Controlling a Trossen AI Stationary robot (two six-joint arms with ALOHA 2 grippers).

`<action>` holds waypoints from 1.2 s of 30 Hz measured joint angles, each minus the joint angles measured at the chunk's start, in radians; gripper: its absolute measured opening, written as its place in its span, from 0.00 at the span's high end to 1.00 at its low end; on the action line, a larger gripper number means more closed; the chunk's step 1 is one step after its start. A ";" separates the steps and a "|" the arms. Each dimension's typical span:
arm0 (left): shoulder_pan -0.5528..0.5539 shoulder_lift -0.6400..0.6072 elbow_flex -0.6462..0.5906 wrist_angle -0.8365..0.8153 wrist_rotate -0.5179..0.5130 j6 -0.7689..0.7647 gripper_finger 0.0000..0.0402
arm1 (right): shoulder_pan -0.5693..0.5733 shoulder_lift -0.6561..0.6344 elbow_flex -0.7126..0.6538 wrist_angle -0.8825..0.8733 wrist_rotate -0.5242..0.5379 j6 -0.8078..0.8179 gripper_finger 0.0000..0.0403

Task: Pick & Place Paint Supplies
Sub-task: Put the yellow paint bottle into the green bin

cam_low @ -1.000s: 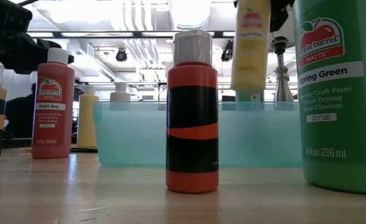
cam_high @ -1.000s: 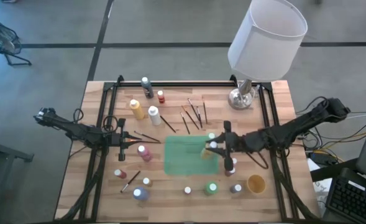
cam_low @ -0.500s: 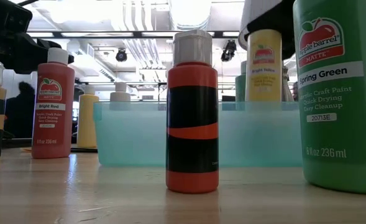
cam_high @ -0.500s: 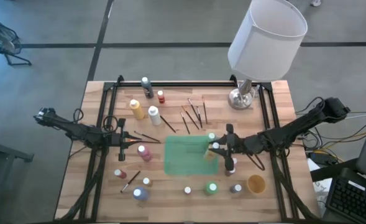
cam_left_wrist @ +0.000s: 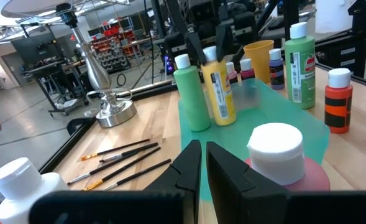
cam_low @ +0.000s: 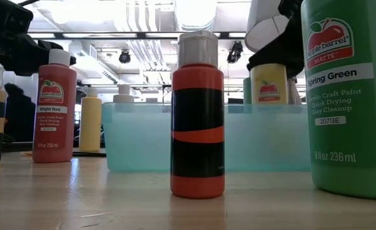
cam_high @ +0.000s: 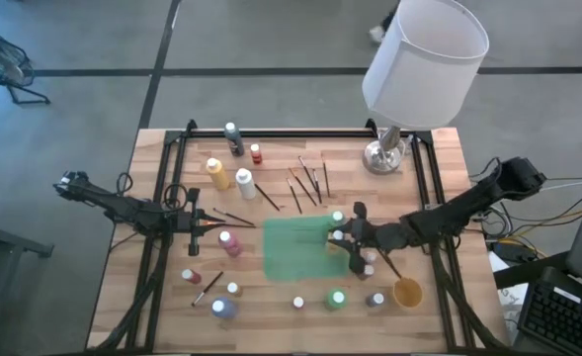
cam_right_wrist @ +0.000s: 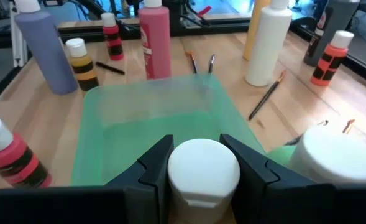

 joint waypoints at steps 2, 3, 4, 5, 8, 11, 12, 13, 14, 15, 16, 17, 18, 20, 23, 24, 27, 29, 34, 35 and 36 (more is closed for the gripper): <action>0.000 0.000 0.000 0.000 0.000 0.000 0.93 | 0.000 0.015 0.011 0.002 0.000 -0.003 0.74; 0.000 0.000 0.000 0.000 0.000 0.000 0.93 | 0.000 0.018 0.013 0.001 0.000 -0.007 0.74; 0.000 0.000 0.000 0.000 0.000 0.000 0.93 | 0.000 0.021 0.016 -0.001 0.000 -0.012 0.74; 0.000 0.000 0.000 0.000 0.000 0.000 0.93 | 0.000 0.021 0.020 -0.004 -0.001 -0.018 0.74; 0.000 0.000 0.000 0.000 0.000 0.000 0.93 | 0.000 0.007 0.021 -0.025 -0.005 -0.026 0.74; 0.000 0.000 0.000 0.000 0.000 0.000 0.93 | 0.000 -0.008 0.017 -0.036 -0.005 -0.030 0.74; 0.000 0.000 0.000 0.000 0.000 0.000 0.93 | 0.000 -0.011 0.015 -0.038 -0.005 -0.030 0.74; 0.000 0.000 0.000 0.000 0.000 0.000 0.93 | 0.000 -0.012 0.014 -0.038 -0.005 -0.030 0.74; 0.000 0.000 0.000 0.000 0.000 0.000 0.93 | 0.000 -0.012 0.014 -0.040 -0.004 -0.030 0.74; 0.000 0.000 0.000 0.000 0.000 0.000 0.93 | 0.000 -0.012 0.014 -0.046 0.000 -0.027 0.74; 0.000 0.000 0.000 0.000 0.000 0.000 0.93 | 0.001 -0.012 0.015 -0.052 0.008 -0.022 0.74; 0.000 0.000 0.000 0.000 0.000 0.000 0.93 | 0.001 -0.011 0.016 -0.057 0.015 -0.020 0.74; 0.000 0.000 0.000 0.000 0.000 0.000 0.93 | 0.001 -0.010 0.017 -0.060 0.018 -0.018 0.74; 0.000 0.000 0.000 0.000 0.000 0.000 0.93 | 0.001 -0.011 0.017 -0.062 0.019 -0.019 0.74; 0.000 0.000 0.000 0.000 0.000 0.000 0.93 | 0.001 -0.012 0.016 -0.065 0.020 -0.021 0.73; 0.000 0.000 0.000 0.000 0.000 0.000 0.93 | 0.001 -0.012 0.016 -0.066 0.021 -0.021 0.71; 0.000 0.000 0.000 0.000 0.000 0.000 0.93 | 0.001 -0.012 0.016 -0.067 0.026 -0.023 0.63; 0.000 0.000 0.000 0.000 0.000 0.000 0.93 | 0.001 -0.012 0.016 -0.067 0.026 -0.023 0.57; 0.000 0.000 0.000 0.000 0.000 0.000 0.93 | 0.001 -0.012 0.024 -0.075 0.023 -0.027 0.48; 0.000 0.000 0.000 0.000 0.000 0.000 0.93 | 0.001 -0.012 0.028 -0.079 0.022 -0.028 0.46; 0.000 0.000 0.000 0.000 0.000 0.000 0.93 | 0.001 -0.012 0.033 -0.086 0.022 -0.029 0.45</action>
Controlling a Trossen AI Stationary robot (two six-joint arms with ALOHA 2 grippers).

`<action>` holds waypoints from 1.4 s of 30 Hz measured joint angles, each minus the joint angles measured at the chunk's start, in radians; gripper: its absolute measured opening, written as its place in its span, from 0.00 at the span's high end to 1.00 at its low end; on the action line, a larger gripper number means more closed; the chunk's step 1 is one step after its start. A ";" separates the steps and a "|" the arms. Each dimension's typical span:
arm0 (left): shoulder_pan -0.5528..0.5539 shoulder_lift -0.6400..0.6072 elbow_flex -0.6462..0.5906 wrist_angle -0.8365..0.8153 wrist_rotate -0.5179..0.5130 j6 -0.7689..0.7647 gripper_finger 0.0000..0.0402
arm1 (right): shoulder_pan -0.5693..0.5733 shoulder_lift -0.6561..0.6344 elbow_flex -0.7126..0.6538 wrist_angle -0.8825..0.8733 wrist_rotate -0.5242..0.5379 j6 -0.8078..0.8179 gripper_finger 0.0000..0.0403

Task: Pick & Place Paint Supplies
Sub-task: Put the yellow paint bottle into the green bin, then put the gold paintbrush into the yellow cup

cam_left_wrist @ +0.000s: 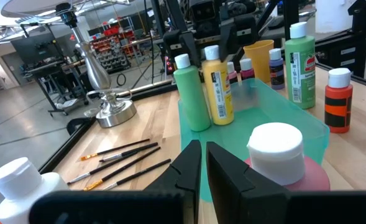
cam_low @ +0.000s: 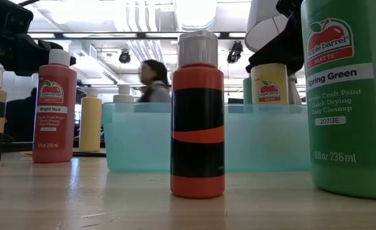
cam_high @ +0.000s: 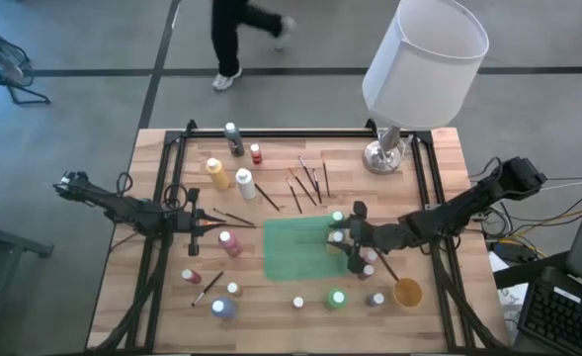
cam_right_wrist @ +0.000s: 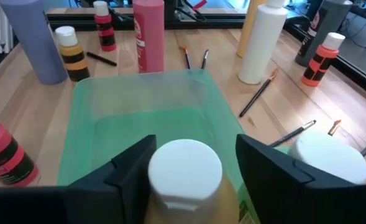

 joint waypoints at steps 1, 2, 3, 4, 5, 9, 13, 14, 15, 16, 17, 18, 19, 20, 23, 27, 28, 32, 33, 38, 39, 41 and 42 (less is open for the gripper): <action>0.000 0.000 0.000 0.000 0.000 0.000 0.93 | 0.000 -0.002 0.003 -0.004 -0.002 -0.006 0.43; 0.000 0.000 0.000 0.000 0.000 0.000 0.93 | 0.000 -0.005 0.004 -0.006 -0.005 -0.014 0.42; 0.000 0.000 0.000 0.000 0.000 0.000 0.93 | 0.000 -0.009 0.004 -0.007 -0.005 -0.019 0.41; 0.000 0.000 0.000 0.000 0.000 0.000 0.93 | 0.000 -0.014 0.005 -0.006 -0.005 -0.022 0.39; 0.000 0.000 0.000 0.000 0.000 0.000 0.93 | 0.000 -0.019 0.005 -0.002 -0.005 -0.024 0.38; 0.000 0.000 0.000 0.000 0.000 0.000 0.93 | 0.000 -0.032 0.006 0.001 -0.005 -0.034 0.33; 0.000 0.000 0.000 0.000 0.000 0.000 0.93 | 0.000 -0.059 0.007 0.006 -0.005 -0.047 0.29; 0.000 0.000 0.000 0.000 0.000 0.000 0.93 | 0.000 -0.069 0.010 0.006 -0.004 -0.050 0.29; 0.000 0.000 0.000 0.000 0.000 0.000 0.93 | 0.000 -0.080 0.013 0.005 -0.005 -0.055 0.28; 0.000 0.000 0.000 0.000 0.000 0.000 0.93 | 0.000 -0.092 0.019 0.005 -0.005 -0.065 0.27; 0.000 0.000 0.000 0.000 0.000 0.000 0.93 | 0.000 -0.103 0.027 0.008 -0.004 -0.072 0.27; 0.000 0.000 0.000 0.000 0.000 0.000 0.93 | 0.000 -0.116 0.035 0.009 -0.004 -0.083 0.26; 0.000 0.000 0.000 0.000 0.000 0.000 0.93 | 0.000 -0.130 0.039 0.008 -0.004 -0.093 0.26; 0.000 0.000 0.000 0.000 0.000 0.000 0.93 | 0.000 -0.143 0.042 0.008 -0.004 -0.104 0.25; 0.000 0.000 0.000 0.000 0.000 0.000 0.93 | -0.008 -0.187 0.050 0.004 -0.003 -0.112 0.25; 0.000 0.000 0.000 0.000 0.000 0.000 0.93 | -0.068 -0.242 0.056 -0.011 -0.003 -0.091 0.29; 0.000 0.000 0.000 0.000 0.000 0.000 0.93 | -0.090 -0.254 0.056 -0.032 -0.004 -0.078 0.30; 0.000 0.000 0.000 0.000 0.000 0.000 0.93 | -0.191 -0.284 0.055 -0.125 -0.013 -0.032 0.33; 0.000 0.000 0.000 0.000 0.000 0.000 0.93 | -0.215 -0.288 0.055 -0.139 -0.015 -0.016 0.34; 0.000 0.000 0.000 0.000 0.000 0.000 0.93 | -0.358 -0.286 0.055 -0.150 -0.131 0.067 0.37; 0.000 0.000 0.000 0.000 0.000 0.000 0.93 | -0.385 -0.282 0.055 -0.149 -0.166 0.076 0.37; 0.000 0.000 0.000 0.000 0.000 0.000 0.93 | -0.435 -0.267 0.063 -0.158 -0.200 0.095 0.38; 0.000 0.000 0.000 0.000 0.000 0.000 0.93 | -0.456 -0.258 0.070 -0.164 -0.206 0.106 0.38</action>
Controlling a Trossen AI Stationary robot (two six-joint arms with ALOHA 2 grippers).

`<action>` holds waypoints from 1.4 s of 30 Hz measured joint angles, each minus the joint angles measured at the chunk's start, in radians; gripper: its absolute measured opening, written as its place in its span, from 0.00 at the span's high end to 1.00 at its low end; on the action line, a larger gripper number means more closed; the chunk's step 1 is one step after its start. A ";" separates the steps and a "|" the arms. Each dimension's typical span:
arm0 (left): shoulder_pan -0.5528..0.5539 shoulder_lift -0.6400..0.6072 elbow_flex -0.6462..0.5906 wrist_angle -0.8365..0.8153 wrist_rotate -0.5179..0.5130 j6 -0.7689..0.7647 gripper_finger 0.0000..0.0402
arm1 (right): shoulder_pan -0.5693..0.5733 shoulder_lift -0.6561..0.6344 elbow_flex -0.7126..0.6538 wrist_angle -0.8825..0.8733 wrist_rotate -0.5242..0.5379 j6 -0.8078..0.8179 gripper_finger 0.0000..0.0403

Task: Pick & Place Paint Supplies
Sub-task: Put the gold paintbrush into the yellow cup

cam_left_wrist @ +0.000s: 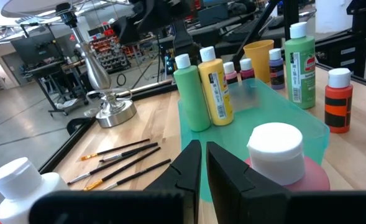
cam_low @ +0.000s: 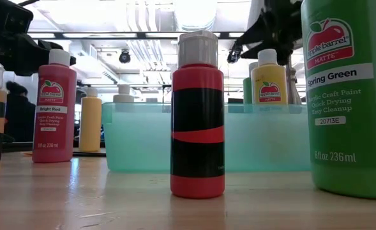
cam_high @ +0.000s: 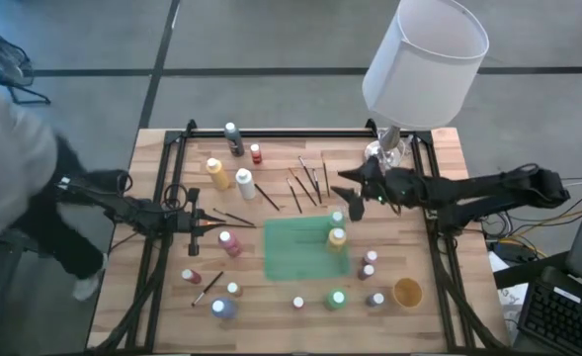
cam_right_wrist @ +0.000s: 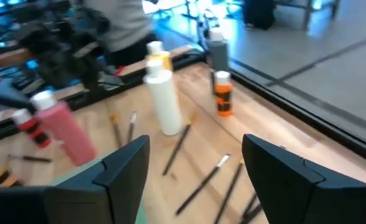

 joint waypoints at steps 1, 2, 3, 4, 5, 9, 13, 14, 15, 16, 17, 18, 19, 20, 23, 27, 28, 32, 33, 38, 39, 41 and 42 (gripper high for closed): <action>0.000 0.000 0.000 0.000 0.000 0.000 0.93 | -0.021 0.012 0.007 -0.001 -0.001 0.009 0.38; 0.000 0.000 0.000 0.000 0.000 0.000 0.93 | -0.041 0.026 0.017 -0.001 -0.007 0.011 0.38; 0.000 0.000 0.000 0.000 0.000 0.000 0.93 | -0.058 0.042 0.026 -0.001 -0.012 0.012 0.38; 0.000 0.000 0.000 0.000 0.000 0.000 0.93 | -0.073 0.061 0.037 -0.004 -0.013 0.013 0.38; 0.000 0.000 0.000 0.000 0.000 0.000 0.93 | -0.087 0.080 0.049 -0.007 -0.015 0.014 0.37; 0.000 0.000 0.000 0.000 0.000 0.000 0.93 | -0.133 0.169 0.102 -0.008 -0.019 0.021 0.34; 0.000 0.000 0.000 0.000 0.000 0.000 0.93 | -0.160 0.269 0.164 -0.008 -0.018 0.055 0.31; 0.000 0.000 0.000 0.000 0.000 0.000 0.93 | -0.163 0.295 0.180 -0.008 -0.018 0.057 0.31; 0.000 0.000 0.000 0.000 0.000 0.000 0.93 | -0.167 0.320 0.196 -0.008 -0.018 0.057 0.30; 0.000 0.000 0.000 0.000 0.000 0.000 0.93 | -0.171 0.345 0.212 -0.009 -0.018 0.058 0.29; 0.000 0.000 0.000 0.000 0.000 0.000 0.93 | -0.174 0.369 0.231 -0.010 -0.018 0.059 0.29; 0.000 0.000 0.000 0.000 0.000 0.000 0.93 | -0.179 0.393 0.250 -0.014 -0.018 0.059 0.29; 0.000 0.000 0.000 0.000 0.000 0.000 0.93 | -0.183 0.417 0.269 -0.022 -0.017 0.060 0.28; 0.000 0.000 0.000 0.000 0.000 0.000 0.93 | -0.187 0.439 0.288 -0.035 -0.015 0.062 0.28; 0.000 0.000 0.000 0.000 0.000 0.000 0.93 | -0.208 0.503 0.340 -0.068 -0.015 0.077 0.28; 0.000 0.000 0.000 0.000 0.000 0.000 0.93 | -0.252 0.574 0.377 -0.067 -0.012 0.122 0.32; 0.000 0.000 0.000 0.000 0.000 0.000 0.93 | -0.265 0.588 0.380 -0.066 -0.011 0.133 0.33; 0.000 0.000 0.000 0.000 0.000 0.000 0.93 | -0.312 0.640 0.375 -0.068 -0.005 0.192 0.37; 0.000 0.000 0.000 0.000 0.000 0.000 0.93 | -0.323 0.651 0.373 -0.069 -0.005 0.204 0.37; 0.000 0.000 0.000 0.000 0.000 0.000 0.93 | -0.367 0.675 0.371 -0.083 -0.009 0.255 0.39; 0.000 0.000 0.000 0.000 0.000 0.000 0.93 | -0.372 0.675 0.374 -0.106 -0.009 0.256 0.39; 0.000 0.000 0.000 0.000 0.000 0.000 0.93 | -0.380 0.678 0.387 -0.137 -0.011 0.264 0.39; 0.000 0.000 0.000 0.000 0.000 0.000 0.93 | -0.383 0.678 0.395 -0.156 -0.012 0.273 0.38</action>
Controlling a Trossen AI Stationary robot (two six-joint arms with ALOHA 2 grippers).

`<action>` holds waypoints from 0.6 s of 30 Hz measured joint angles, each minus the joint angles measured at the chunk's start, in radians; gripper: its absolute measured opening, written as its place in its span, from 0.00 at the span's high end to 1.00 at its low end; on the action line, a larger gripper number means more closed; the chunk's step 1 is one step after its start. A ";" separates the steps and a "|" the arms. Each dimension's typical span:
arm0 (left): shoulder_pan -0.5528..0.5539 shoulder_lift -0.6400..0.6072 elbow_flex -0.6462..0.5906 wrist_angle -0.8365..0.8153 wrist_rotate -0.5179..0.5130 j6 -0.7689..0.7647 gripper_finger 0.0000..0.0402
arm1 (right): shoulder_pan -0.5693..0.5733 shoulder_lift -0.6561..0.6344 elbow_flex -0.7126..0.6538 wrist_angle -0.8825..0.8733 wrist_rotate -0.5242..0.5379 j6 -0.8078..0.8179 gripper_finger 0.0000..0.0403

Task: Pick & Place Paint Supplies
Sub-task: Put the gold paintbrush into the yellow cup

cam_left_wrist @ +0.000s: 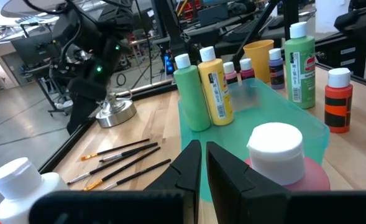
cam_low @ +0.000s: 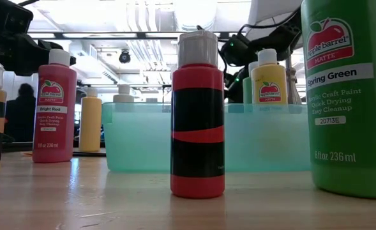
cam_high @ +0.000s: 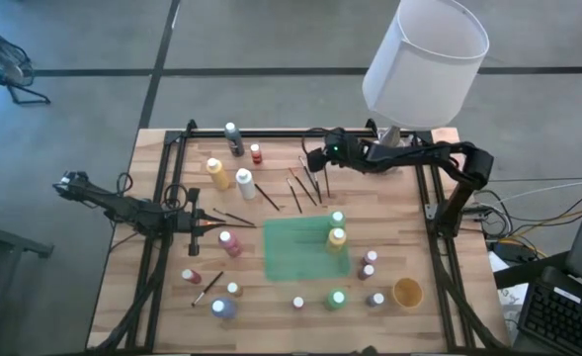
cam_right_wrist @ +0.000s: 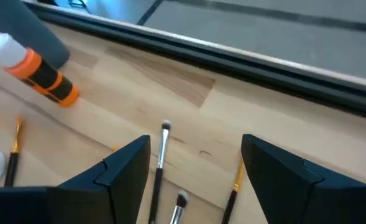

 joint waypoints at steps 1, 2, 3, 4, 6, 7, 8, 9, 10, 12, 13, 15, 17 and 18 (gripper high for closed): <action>0.000 0.000 0.000 0.000 0.000 0.000 0.93 | -0.003 0.000 0.005 -0.026 0.000 0.002 0.37; 0.000 0.000 0.000 0.000 0.000 0.000 0.93 | -0.004 0.000 0.011 -0.047 0.000 0.003 0.36; 0.000 0.000 0.000 0.000 0.000 0.000 0.93 | -0.007 0.002 0.016 -0.058 0.000 0.003 0.36; 0.000 0.000 0.000 0.000 0.000 0.000 0.93 | -0.008 0.003 0.020 -0.067 -0.001 0.003 0.35; 0.000 0.000 0.000 0.000 0.000 0.000 0.93 | -0.014 0.003 0.025 -0.075 -0.001 0.004 0.33; 0.000 0.000 0.000 0.000 0.000 0.000 0.93 | -0.019 0.003 0.029 -0.074 -0.001 0.004 0.33; 0.000 0.000 0.000 0.000 0.000 0.000 0.93 | -0.026 0.003 0.030 -0.075 -0.003 0.004 0.32; 0.000 0.000 0.000 0.000 0.000 0.000 0.93 | -0.034 0.003 0.030 -0.076 -0.008 0.007 0.32; 0.000 0.000 0.000 0.000 0.000 0.000 0.93 | -0.043 0.003 0.030 -0.078 -0.016 0.018 0.31; 0.000 0.000 0.000 0.000 0.000 0.000 0.93 | -0.059 0.003 0.023 -0.083 -0.030 0.031 0.31; 0.000 0.000 0.000 0.000 0.000 0.000 0.93 | -0.064 0.003 0.019 -0.084 -0.029 0.030 0.32; 0.000 0.000 0.000 0.000 0.000 0.000 0.93 | -0.068 0.003 0.017 -0.084 -0.029 0.030 0.33; 0.000 0.000 0.000 0.000 0.000 0.000 0.93 | -0.070 0.003 0.017 -0.080 -0.030 0.029 0.34; 0.000 0.000 0.000 0.000 0.000 0.000 0.93 | -0.072 0.003 0.017 -0.079 -0.030 0.024 0.35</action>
